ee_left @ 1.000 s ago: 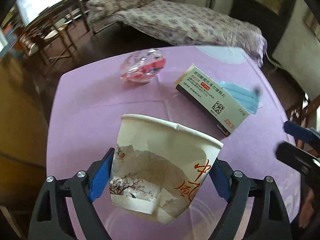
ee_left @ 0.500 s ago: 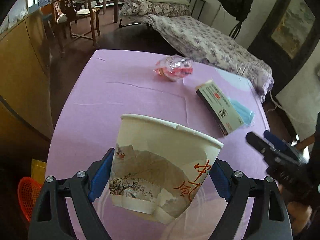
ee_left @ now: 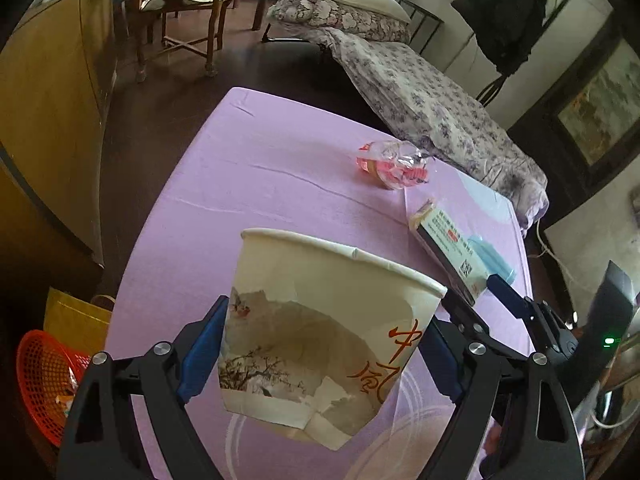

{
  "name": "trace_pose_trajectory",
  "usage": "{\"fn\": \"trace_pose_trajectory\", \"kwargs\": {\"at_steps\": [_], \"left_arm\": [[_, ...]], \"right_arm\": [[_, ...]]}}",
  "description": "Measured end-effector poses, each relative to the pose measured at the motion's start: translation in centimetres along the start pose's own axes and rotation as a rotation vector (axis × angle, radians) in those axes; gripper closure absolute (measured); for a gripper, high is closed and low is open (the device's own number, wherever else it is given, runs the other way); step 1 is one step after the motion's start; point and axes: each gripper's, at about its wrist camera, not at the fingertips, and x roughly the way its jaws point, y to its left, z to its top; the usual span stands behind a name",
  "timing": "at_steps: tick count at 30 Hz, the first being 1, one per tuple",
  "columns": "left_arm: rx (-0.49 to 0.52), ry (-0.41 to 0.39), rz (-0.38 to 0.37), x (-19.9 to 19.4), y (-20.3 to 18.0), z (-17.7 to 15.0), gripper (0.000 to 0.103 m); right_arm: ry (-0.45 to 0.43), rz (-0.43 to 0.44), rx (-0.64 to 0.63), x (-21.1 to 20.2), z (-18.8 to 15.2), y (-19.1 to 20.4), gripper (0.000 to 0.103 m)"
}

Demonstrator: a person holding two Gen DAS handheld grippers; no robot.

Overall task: Collect trash
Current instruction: 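Grasp the white paper cup with the left tool while the right tool grasps the medicine box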

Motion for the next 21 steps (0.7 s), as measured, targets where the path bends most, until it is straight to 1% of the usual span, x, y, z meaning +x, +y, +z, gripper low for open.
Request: {"fn": "trace_pose_trajectory", "kwargs": {"at_steps": [1, 4, 5, 7, 9, 12, 14, 17, 18, 19, 20, 21], "left_arm": [[-0.002, 0.002, -0.003, 0.0, 0.1, 0.0, 0.017], [-0.007, 0.004, -0.008, -0.1, 0.3, 0.1, 0.017], [-0.009, 0.004, -0.011, -0.2, 0.3, 0.2, 0.017], [-0.006, 0.004, -0.015, -0.2, 0.0, 0.3, 0.017], [0.005, 0.005, -0.014, -0.2, -0.2, 0.2, 0.017], [0.017, 0.013, -0.014, 0.1, -0.5, 0.3, 0.017], [0.017, 0.016, -0.016, 0.2, -0.5, 0.3, 0.017], [0.015, 0.021, -0.014, 0.4, -0.4, 0.4, 0.017], [0.014, 0.023, -0.016, 0.4, -0.4, 0.4, 0.017], [0.014, 0.025, -0.017, 0.5, -0.4, 0.4, 0.017], [0.014, 0.026, -0.017, 0.5, -0.5, 0.4, 0.017], [0.013, 0.026, -0.017, 0.5, -0.5, 0.4, 0.017]], "right_arm": [[-0.011, -0.026, -0.013, -0.2, 0.2, 0.2, 0.040], [-0.062, -0.004, -0.008, -1.4, 0.6, 0.2, 0.040], [-0.079, -0.012, -0.013, -1.7, 0.9, 0.1, 0.040], [-0.085, -0.019, -0.021, -1.5, 1.4, -0.1, 0.040], [-0.050, -0.020, -0.045, -0.2, 2.1, -0.1, 0.040], [-0.012, -0.032, -0.125, 1.4, 2.5, 0.8, 0.040], [0.025, -0.014, -0.178, 2.3, 2.7, 1.3, 0.040], [0.068, -0.008, -0.207, 2.8, 2.6, 1.7, 0.040], [0.087, 0.012, -0.204, 2.9, 2.5, 1.7, 0.043], [0.098, 0.042, -0.196, 2.7, 2.3, 1.8, 0.057], [0.111, 0.064, -0.187, 2.5, 2.2, 1.9, 0.060], [0.119, 0.067, -0.182, 2.2, 1.9, 2.1, 0.060]]}}
